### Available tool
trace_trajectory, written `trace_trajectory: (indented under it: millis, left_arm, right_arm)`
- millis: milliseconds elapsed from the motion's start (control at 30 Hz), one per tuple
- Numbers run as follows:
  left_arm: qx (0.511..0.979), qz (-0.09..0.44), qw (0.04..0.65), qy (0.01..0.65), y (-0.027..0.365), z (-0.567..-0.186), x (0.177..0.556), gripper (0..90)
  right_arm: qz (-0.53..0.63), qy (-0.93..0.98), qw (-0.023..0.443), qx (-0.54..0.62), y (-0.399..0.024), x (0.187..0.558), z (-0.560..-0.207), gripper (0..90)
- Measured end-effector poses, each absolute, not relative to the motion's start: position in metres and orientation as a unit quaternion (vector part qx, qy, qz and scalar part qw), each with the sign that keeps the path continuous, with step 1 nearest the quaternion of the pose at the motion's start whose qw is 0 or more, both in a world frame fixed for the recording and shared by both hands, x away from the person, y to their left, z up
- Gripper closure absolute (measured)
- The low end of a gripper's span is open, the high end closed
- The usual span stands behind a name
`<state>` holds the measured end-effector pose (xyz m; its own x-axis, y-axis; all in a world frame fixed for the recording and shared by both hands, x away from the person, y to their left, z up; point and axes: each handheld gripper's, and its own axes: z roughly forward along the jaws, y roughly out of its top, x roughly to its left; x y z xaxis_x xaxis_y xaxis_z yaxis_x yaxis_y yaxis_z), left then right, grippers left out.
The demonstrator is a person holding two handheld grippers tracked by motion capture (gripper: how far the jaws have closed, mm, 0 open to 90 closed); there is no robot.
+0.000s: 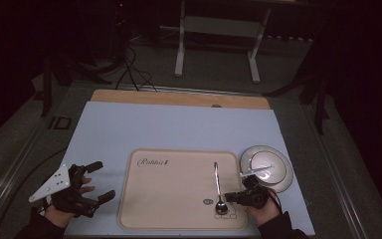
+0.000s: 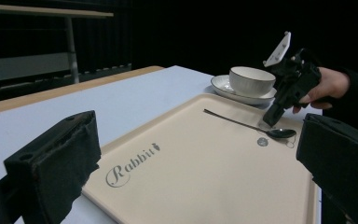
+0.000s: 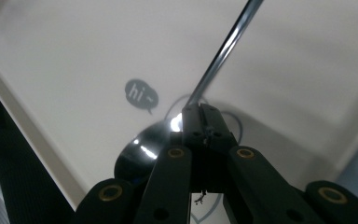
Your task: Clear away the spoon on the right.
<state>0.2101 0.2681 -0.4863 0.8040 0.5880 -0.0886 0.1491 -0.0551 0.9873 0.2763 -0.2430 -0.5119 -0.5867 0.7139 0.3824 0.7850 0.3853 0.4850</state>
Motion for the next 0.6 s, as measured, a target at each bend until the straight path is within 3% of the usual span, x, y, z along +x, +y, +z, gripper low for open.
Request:
trace_trajectory:
  millis: [367,533,600]
  left_arm:
    - [0.705,0.173,0.636,0.262,0.269,-0.486,0.21,0.0]
    - [0.705,0.173,0.636,0.261,0.269,-0.486,0.21,0.0]
    - [0.705,0.173,0.636,0.262,0.269,-0.486,0.21,0.0]
  right_arm:
    - [-0.38,-0.818,0.007,-0.432,-0.237,0.282,-0.482,73.3]
    - [-0.408,-0.809,-0.023,-0.422,-0.232,0.285,-0.473,45.8]
    - [-0.412,-0.809,-0.031,-0.419,-0.231,0.285,-0.472,43.1]
